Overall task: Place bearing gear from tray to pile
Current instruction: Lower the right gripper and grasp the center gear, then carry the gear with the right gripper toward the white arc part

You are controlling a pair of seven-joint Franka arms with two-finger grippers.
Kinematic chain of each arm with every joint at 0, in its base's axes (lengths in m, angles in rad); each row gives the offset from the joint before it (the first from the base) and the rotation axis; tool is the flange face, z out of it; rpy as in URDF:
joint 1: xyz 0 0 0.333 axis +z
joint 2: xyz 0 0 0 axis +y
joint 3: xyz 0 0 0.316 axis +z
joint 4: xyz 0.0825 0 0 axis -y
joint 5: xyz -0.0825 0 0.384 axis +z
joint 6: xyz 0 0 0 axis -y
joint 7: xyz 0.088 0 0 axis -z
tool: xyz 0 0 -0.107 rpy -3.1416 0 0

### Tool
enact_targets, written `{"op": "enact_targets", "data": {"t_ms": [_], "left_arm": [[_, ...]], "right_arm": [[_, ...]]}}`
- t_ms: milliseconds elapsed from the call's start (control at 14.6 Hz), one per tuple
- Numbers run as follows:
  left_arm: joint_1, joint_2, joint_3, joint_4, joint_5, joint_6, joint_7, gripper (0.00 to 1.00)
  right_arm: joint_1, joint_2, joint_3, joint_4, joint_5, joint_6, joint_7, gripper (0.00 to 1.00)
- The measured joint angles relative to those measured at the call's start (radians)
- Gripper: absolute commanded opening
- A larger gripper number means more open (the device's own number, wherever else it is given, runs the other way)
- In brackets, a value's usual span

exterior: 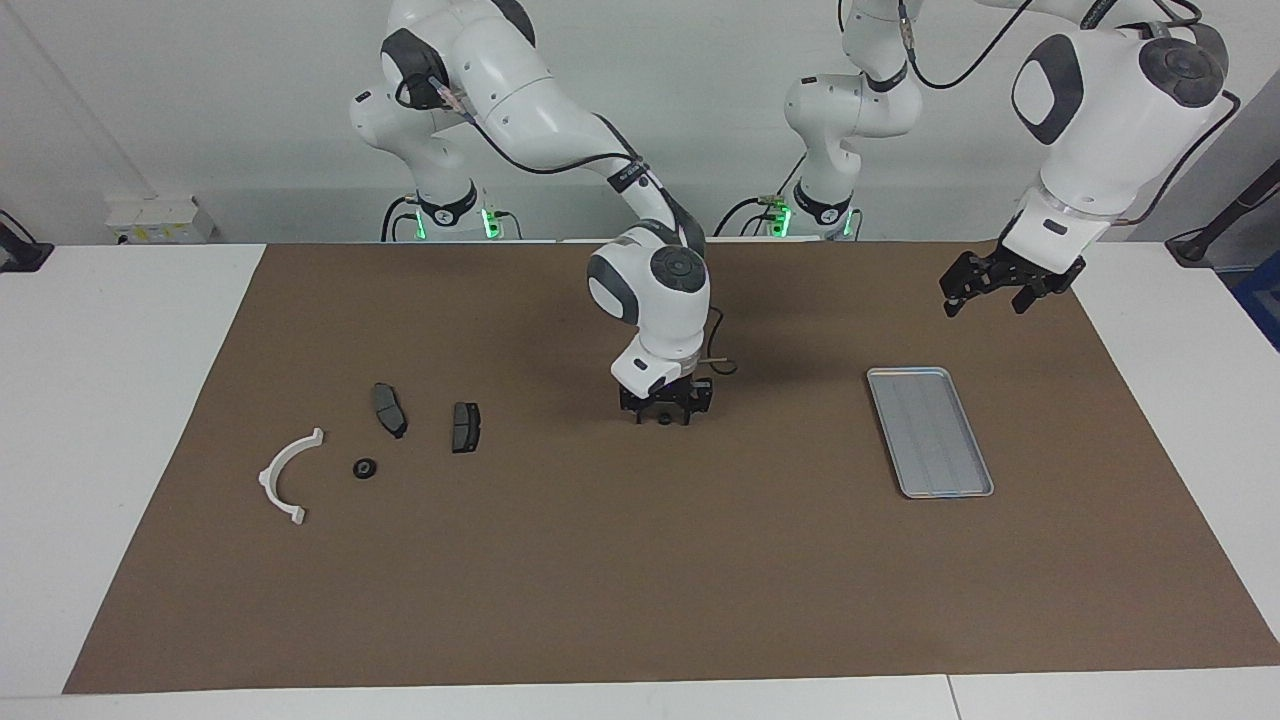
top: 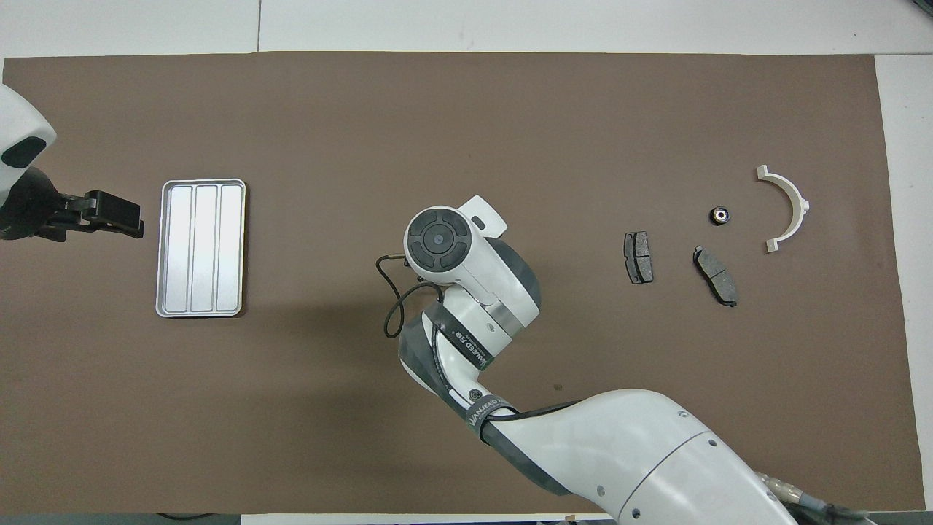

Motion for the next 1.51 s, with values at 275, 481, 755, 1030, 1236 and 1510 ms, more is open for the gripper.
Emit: {"op": "enact_targets", "data": {"t_ms": [275,481,755,1030,1236,1510], "left_arm": [[0.002,-0.009,0.0,0.002,0.0,0.001,0.0,1.0],[0.013,-0.009,0.0,0.001,0.0,-0.001,0.0,1.0],[0.014,-0.013,-0.003,0.003,0.0,0.001,0.0,1.0],[0.014,-0.03,-0.01,0.003,0.0,0.001,0.0,1.0],[0.014,-0.031,-0.011,0.003,0.0,0.001,0.0,1.0],[0.014,-0.031,-0.011,0.003,0.0,0.001,0.0,1.0]], "right_arm": [[0.0,-0.006,0.002,-0.001,0.0,0.002,0.0,0.04],[-0.001,-0.011,0.001,-0.001,0.0,0.002,0.0,0.0],[-0.002,-0.012,0.0,0.001,-0.001,-0.004,0.0,0.0],[-0.058,-0.046,-0.018,0.081,-0.006,-0.102,-0.076,0.0],[-0.223,-0.136,-0.017,0.11,-0.004,-0.195,-0.304,0.0],[-0.42,-0.177,-0.014,0.1,0.0,-0.233,-0.577,0.0]]}}
